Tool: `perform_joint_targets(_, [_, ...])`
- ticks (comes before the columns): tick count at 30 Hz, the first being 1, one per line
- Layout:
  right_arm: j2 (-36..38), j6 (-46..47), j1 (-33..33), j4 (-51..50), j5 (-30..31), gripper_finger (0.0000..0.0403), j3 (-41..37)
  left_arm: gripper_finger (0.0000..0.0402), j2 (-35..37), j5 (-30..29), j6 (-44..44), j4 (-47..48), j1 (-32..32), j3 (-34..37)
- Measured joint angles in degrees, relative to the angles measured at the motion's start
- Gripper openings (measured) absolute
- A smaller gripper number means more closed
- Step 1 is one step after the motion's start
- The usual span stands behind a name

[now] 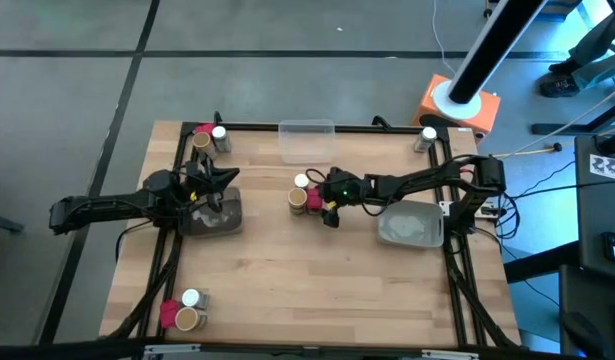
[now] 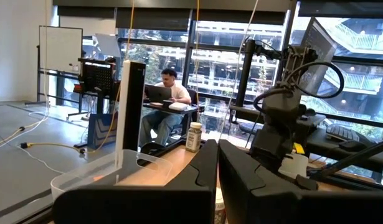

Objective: Sort spices by type
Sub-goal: Put the middle red spice can into the transparent bin

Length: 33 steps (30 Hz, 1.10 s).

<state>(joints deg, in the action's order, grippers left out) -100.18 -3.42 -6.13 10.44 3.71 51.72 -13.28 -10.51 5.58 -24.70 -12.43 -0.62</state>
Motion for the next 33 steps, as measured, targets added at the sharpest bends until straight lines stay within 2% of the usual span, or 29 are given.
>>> perform_joint_targets(9, [-1.64,0.29,0.09,0.53,-0.71,0.0358,0.04,0.0004,0.01,0.01,0.31,-0.08,0.00,0.00])
perform_joint_targets(18, [-6.13,-0.31,0.09,7.52,-1.34,0.0357,0.04,0.0004,0.01,0.01,-1.31,-0.47,0.00,0.00])
perform_joint_targets(21, [-6.54,-0.27,0.07,8.12,-1.36,0.0343,0.04,0.0004,0.01,0.01,-1.44,-0.63,0.01,0.00])
perform_joint_targets(25, [-6.45,-0.28,0.07,8.17,-1.28,0.0300,0.06,0.0004,0.01,-0.01,-1.53,-0.62,0.02,0.00])
perform_joint_targets(33, [-4.75,-0.11,0.09,6.21,-1.19,0.0298,0.04,0.0004,0.01,0.01,-3.03,-0.33,0.01,0.00])
